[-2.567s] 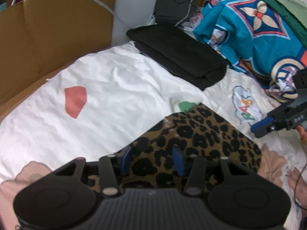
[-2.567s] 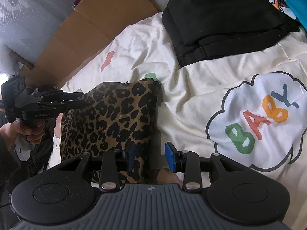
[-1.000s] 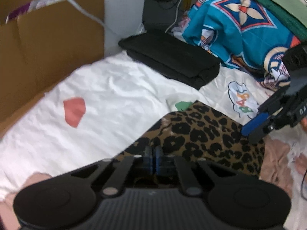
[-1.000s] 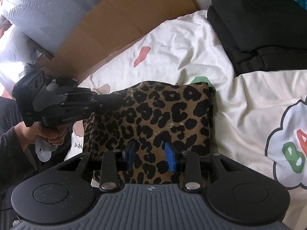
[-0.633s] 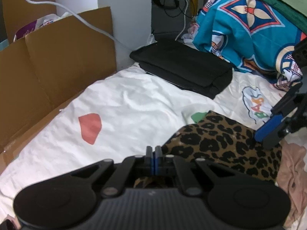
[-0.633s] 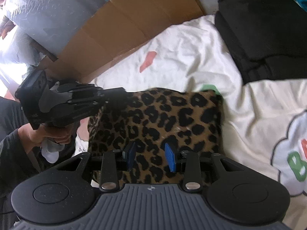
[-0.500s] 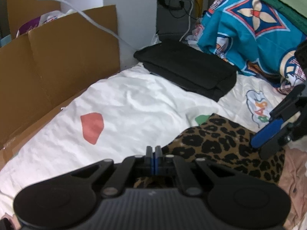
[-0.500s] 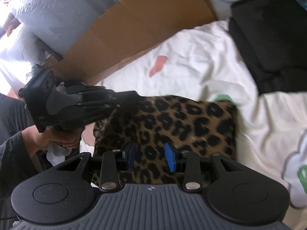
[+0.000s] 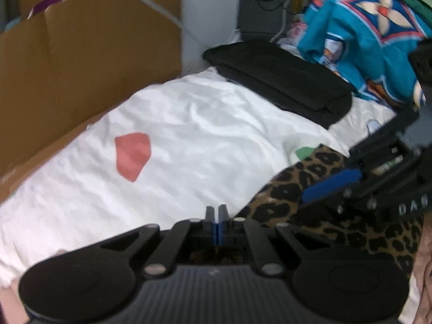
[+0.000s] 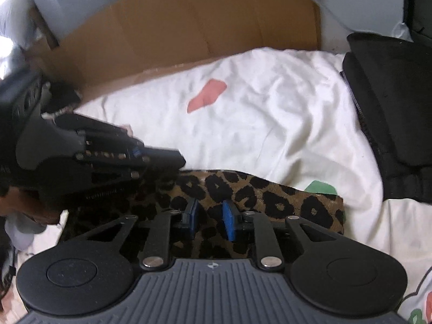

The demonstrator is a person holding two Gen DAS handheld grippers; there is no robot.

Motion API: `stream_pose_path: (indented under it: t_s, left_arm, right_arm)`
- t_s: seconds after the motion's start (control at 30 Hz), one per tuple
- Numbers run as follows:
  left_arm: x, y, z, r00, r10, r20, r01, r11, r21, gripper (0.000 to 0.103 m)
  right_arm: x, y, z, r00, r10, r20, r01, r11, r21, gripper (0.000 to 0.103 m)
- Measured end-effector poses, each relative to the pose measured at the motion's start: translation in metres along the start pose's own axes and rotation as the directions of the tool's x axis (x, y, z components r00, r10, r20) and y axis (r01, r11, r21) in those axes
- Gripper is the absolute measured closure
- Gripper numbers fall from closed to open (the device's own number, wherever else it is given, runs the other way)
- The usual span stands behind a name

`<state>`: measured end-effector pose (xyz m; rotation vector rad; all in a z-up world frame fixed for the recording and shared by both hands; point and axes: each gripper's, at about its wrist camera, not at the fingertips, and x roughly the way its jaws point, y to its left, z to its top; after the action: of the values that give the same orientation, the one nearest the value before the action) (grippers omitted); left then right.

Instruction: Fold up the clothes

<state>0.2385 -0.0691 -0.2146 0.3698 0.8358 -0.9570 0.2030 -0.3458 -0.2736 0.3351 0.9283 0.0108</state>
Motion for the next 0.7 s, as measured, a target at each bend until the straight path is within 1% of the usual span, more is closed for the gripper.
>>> stream_pose_path:
  t_s: [0.03, 0.1, 0.23, 0.3, 0.43, 0.53, 0.57, 0.6, 0.63, 0.67, 0.7]
  left_arm:
    - [-0.001, 0.005, 0.000, 1.000, -0.003, 0.003, 0.003, 1.000, -0.027, 0.101]
    - [-0.009, 0.016, 0.001, 1.000, 0.013, 0.022, -0.011, 0.998, -0.061, 0.101]
    - [-0.038, 0.044, 0.001, 0.997, 0.043, 0.069, -0.032, 0.987, -0.156, 0.101]
    - [-0.052, 0.050, 0.002, 0.995, 0.049, 0.083, -0.033, 0.983, -0.181, 0.101]
    - [-0.070, 0.039, 0.000, 0.995, 0.024, 0.094, -0.008, 0.985, -0.171, 0.099]
    - [-0.069, 0.018, -0.007, 0.998, 0.043, 0.055, -0.039, 0.996, -0.080, 0.096]
    - [-0.066, 0.015, -0.010, 0.998, 0.053, 0.033, -0.051, 0.997, -0.063, 0.096]
    - [-0.063, 0.014, -0.013, 0.998, 0.054, 0.014, -0.053, 0.996, -0.065, 0.096]
    - [-0.061, 0.016, -0.016, 0.999, 0.047, 0.000, -0.047, 0.996, -0.078, 0.093]
    - [-0.058, 0.017, -0.019, 0.999, 0.041, -0.012, -0.042, 0.995, -0.093, 0.084]
    - [-0.055, 0.019, -0.021, 0.999, 0.037, -0.023, -0.039, 0.993, -0.110, 0.078]
  right_arm:
    - [0.001, 0.000, 0.000, 1.000, -0.003, 0.001, 0.003, 1.000, -0.006, 0.079]
    - [0.003, -0.001, 0.001, 1.000, -0.007, 0.001, 0.007, 1.000, -0.014, 0.080]
    - [0.007, -0.001, 0.003, 1.000, -0.018, -0.003, 0.018, 1.000, -0.018, 0.083]
    - [0.007, -0.001, 0.004, 1.000, -0.021, -0.007, 0.021, 1.000, -0.012, 0.083]
    - [0.008, -0.001, 0.006, 1.000, -0.022, -0.014, 0.022, 1.000, -0.002, 0.083]
    - [0.008, -0.002, 0.008, 1.000, -0.020, -0.022, 0.020, 1.000, 0.003, 0.083]
    - [0.007, -0.002, 0.007, 1.000, -0.018, -0.024, 0.018, 1.000, 0.003, 0.084]
    - [0.007, -0.003, 0.007, 1.000, -0.016, -0.025, 0.016, 1.000, 0.004, 0.084]
    - [0.007, -0.004, 0.006, 1.000, -0.013, -0.026, 0.013, 1.000, 0.009, 0.084]
    - [0.007, -0.005, 0.006, 1.000, -0.009, -0.028, 0.010, 1.000, 0.014, 0.085]
    - [0.006, -0.005, 0.006, 1.000, -0.007, -0.029, 0.007, 1.000, 0.017, 0.085]
